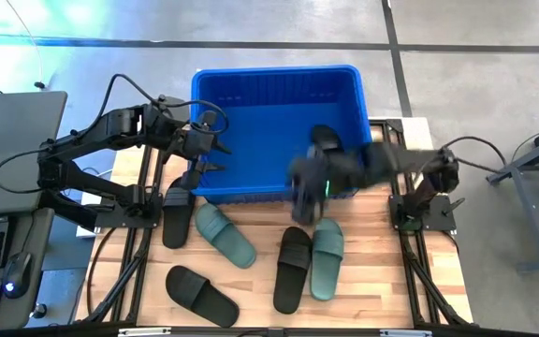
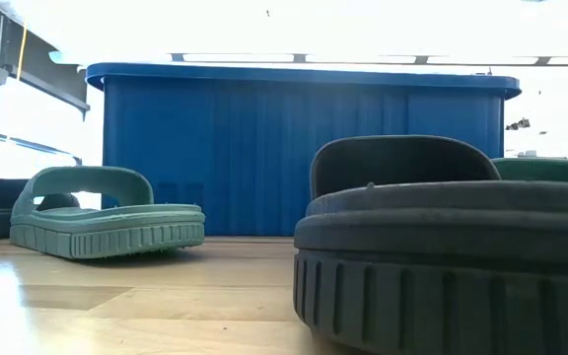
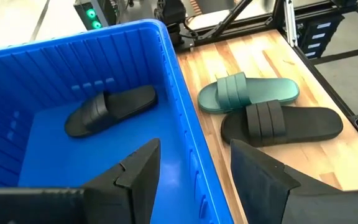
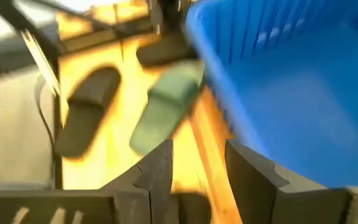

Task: Pick and place slides into bin
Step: Put the black slide into the blue bin

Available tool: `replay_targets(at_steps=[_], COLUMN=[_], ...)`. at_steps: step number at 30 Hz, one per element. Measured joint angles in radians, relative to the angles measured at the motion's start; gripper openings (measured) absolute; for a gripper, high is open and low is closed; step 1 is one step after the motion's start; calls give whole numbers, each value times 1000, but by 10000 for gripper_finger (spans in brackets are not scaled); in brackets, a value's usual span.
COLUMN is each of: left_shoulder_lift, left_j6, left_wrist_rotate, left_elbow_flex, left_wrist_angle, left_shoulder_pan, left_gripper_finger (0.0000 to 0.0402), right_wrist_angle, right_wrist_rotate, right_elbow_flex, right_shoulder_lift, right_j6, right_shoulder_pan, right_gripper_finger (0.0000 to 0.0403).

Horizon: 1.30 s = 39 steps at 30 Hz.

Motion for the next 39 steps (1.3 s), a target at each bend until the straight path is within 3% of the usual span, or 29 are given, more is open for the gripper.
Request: replay_targets(at_steps=[7,11,14,18,20,23,32,39], left_shoulder_lift=[7,16,23,26,30,31,30,31], left_j6=[0,0,0,0,0,0,-29,-54], left_wrist_rotate=[-40,-79,-78,-78,-77,-78,-65,198], left_elbow_flex=[0,0,1,1,1,1,1,1], left_wrist_angle=[1,-4,-7,-14,-16,-38,-89,-349], left_shoulder_pan=[0,0,0,0,0,0,0,-7], left_gripper_finger=[179,179,179,179,179,179,179,179], right_wrist_angle=[36,155,340,595,674,726,656,630], right_wrist_rotate=[145,153,112,-24,-53,-12,123,130], right_elbow_flex=[-311,-483,-585,-688,-719,-750,-760,-761], right_shoulder_lift=[2,2,2,2,2,2,65,95], right_j6=[28,57,58,-8,-41,-20,-77,-49], right_shoulder_pan=[176,224,247,280,302,333,363,346], right_gripper_finger=[136,136,135,133,133,133,133,133])
